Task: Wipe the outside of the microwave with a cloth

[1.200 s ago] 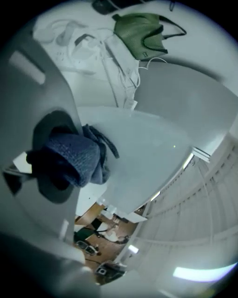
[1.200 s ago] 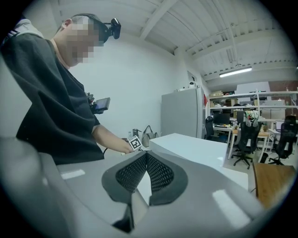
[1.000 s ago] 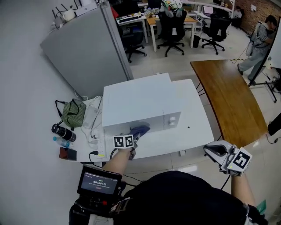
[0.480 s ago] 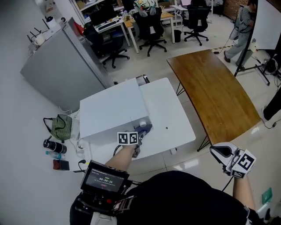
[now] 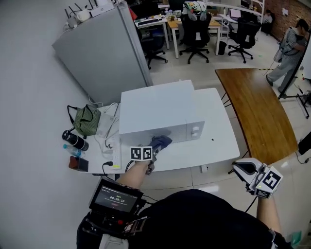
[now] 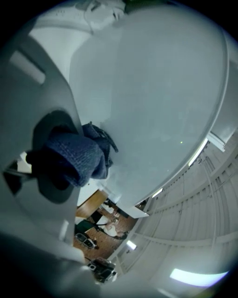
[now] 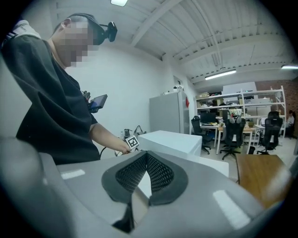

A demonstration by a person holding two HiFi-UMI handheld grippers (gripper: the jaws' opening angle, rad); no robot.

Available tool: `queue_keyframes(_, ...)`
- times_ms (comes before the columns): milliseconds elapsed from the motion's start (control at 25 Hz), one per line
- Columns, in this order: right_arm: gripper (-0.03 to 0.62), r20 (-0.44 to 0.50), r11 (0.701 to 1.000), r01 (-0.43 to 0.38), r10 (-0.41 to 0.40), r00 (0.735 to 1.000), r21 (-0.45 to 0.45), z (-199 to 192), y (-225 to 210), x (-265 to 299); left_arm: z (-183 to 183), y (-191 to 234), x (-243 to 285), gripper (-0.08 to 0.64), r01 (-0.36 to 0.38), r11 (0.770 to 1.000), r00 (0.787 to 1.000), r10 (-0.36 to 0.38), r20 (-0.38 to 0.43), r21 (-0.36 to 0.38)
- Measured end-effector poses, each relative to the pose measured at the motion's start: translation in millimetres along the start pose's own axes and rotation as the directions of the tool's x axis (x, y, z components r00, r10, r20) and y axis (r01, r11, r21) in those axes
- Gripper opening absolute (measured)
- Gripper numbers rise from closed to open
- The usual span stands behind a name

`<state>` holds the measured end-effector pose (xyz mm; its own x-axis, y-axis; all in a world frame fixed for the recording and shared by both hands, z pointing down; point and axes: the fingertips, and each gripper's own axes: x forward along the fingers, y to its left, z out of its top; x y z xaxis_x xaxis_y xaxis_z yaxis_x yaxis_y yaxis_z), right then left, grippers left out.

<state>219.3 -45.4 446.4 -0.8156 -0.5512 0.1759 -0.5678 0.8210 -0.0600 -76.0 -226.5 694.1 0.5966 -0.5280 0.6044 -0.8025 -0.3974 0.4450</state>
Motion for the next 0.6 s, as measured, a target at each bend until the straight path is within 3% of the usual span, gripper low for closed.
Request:
queue_keyframes(160, 0.006, -0.048, 0.996, -0.088, 0.087, 0.995, -0.018, 16, 65, 75, -16, 104, -83, 0.058, -0.095, 0.994, 0.995, 0.097, 0.026, -0.049)
queue_keyframes(280, 0.006, -0.086, 0.991, -0.131, 0.129, 0.988, -0.013, 26, 104, 114, -20, 152, -117, 0.058, -0.12, 0.99, 0.991, 0.124, 0.043, -0.07)
queue_keyframes(400, 0.006, -0.11, 0.992, -0.123, 0.119, 0.987, -0.025, 32, 124, 128, -23, 166, -119, 0.058, -0.1, 0.993, 0.994, 0.102, 0.029, -0.055)
queue_keyframes(600, 0.006, -0.125, 0.999, -0.036, 0.031, 0.992, -0.033, 36, 122, 108, -23, 151, -85, 0.058, -0.053, 0.998, 0.998, 0.052, -0.022, -0.038)
